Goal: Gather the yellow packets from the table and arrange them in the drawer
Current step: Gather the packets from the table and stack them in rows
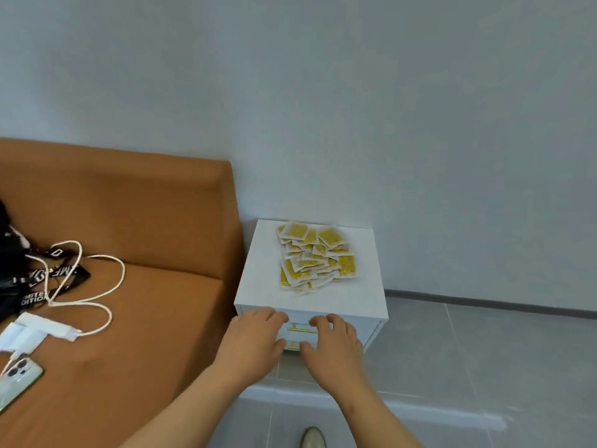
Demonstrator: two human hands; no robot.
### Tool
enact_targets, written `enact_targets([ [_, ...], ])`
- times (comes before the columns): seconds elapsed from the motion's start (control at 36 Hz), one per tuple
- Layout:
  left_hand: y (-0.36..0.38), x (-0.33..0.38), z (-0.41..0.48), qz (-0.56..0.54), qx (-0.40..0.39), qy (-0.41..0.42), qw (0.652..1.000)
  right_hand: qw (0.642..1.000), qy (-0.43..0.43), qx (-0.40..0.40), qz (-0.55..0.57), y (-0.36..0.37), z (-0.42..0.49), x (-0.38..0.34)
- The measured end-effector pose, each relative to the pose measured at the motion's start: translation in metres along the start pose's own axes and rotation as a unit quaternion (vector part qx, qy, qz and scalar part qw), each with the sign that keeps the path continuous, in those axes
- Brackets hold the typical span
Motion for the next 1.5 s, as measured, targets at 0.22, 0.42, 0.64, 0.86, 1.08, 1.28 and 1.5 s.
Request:
enact_targets([
  [0.22, -0.015, -0.018, 0.141, 0.020, -0.018, -0.043, 0.999, 0.999, 0.010, -0.033, -0.023, -0.043, 0.128, 0.016],
  [0.42, 0.004, -0.039, 0.249, -0.056, -0.062, -0.054, 0.995, 0.995, 0.057, -0.080, -0.019, -0.040, 0.225, 0.040],
  [0.64, 0.045, -0.053, 0.352, -0.108, -0.069, -0.096, 0.987, 0.984, 0.154, -0.069, 0.053, -0.031, 0.327, 0.087],
  [0.86, 0.094, -0.058, 0.424, -0.063, -0.065, -0.095, 0.991, 0.966, 0.244, -0.020, 0.085, -0.031, 0.413, 0.135],
  [1.08, 0.134, -0.079, 0.464, -0.036, -0.131, -0.244, 0.960, 0.967, 0.214, -0.076, 0.114, -0.001, 0.472, 0.136],
  [1.28, 0.151, -0.072, 0.462, -0.017, -0.105, -0.228, 0.968, 0.982, 0.167, -0.089, -0.004, 0.029, 0.473, 0.135],
  [1.5, 0.144, -0.065, 0.456, 0.040, 0.085, -0.128, 0.987, 0.991, 0.128, 0.002, 0.033, 0.021, 0.476, 0.137],
])
Point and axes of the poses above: each hand's wrist, its own z-axis towards the middle knuckle, its own y-axis out of the palm, x = y × z, the point moved 5 cm from there along z, towards the middle knuckle, and after that the axes turned 1 degree about -z, right-handed, at the moved point
